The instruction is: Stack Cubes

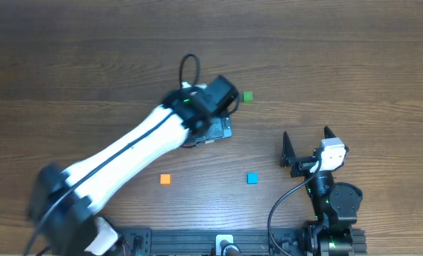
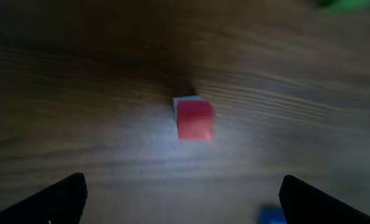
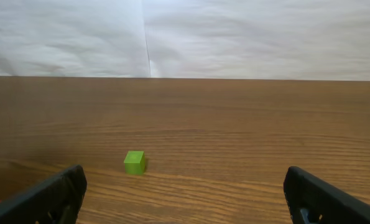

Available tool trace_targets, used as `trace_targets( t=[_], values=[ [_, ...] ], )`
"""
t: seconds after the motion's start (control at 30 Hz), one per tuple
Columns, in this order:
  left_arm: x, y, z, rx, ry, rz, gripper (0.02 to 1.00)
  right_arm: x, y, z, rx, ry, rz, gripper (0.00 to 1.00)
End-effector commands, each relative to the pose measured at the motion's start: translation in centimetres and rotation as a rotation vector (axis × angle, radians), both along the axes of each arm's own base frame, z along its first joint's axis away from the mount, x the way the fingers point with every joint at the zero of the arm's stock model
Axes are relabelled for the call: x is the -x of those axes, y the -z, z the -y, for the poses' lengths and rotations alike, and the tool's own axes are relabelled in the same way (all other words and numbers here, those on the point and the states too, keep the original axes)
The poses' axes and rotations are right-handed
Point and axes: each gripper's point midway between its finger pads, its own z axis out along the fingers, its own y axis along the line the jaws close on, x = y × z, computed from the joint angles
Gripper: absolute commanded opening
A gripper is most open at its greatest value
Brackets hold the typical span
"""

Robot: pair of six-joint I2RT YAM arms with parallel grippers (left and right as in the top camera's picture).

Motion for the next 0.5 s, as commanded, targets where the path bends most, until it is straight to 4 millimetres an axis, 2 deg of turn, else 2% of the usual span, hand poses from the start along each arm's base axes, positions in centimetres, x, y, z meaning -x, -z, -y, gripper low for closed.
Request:
trace_targets(
  t=[0.03,0.1,0.2,0.5],
  values=[
    [2.0,-4.1,-1.3,0.031,0.015,0.06,1.0,0.0,0.2,0.0,0.004,-0.006,0.001,0.991],
    [2.9,-4.5,-2.3,-0.004,0.026,0.09,1.0,0.0,0.2,-0.1,0.004,-0.006,0.001,0.993],
    [4.3,-3.1,-3.6,-0.048,0.036,0.09,1.0,0.0,0.2,-0.1,0.004,-0.006,0.001,0.991],
    [7.1,5.8,-7.3,-0.081,0.012,0.005,0.972,0.0,0.2,-0.1,0.004,-0.006,0.001,0.991]
  ],
)
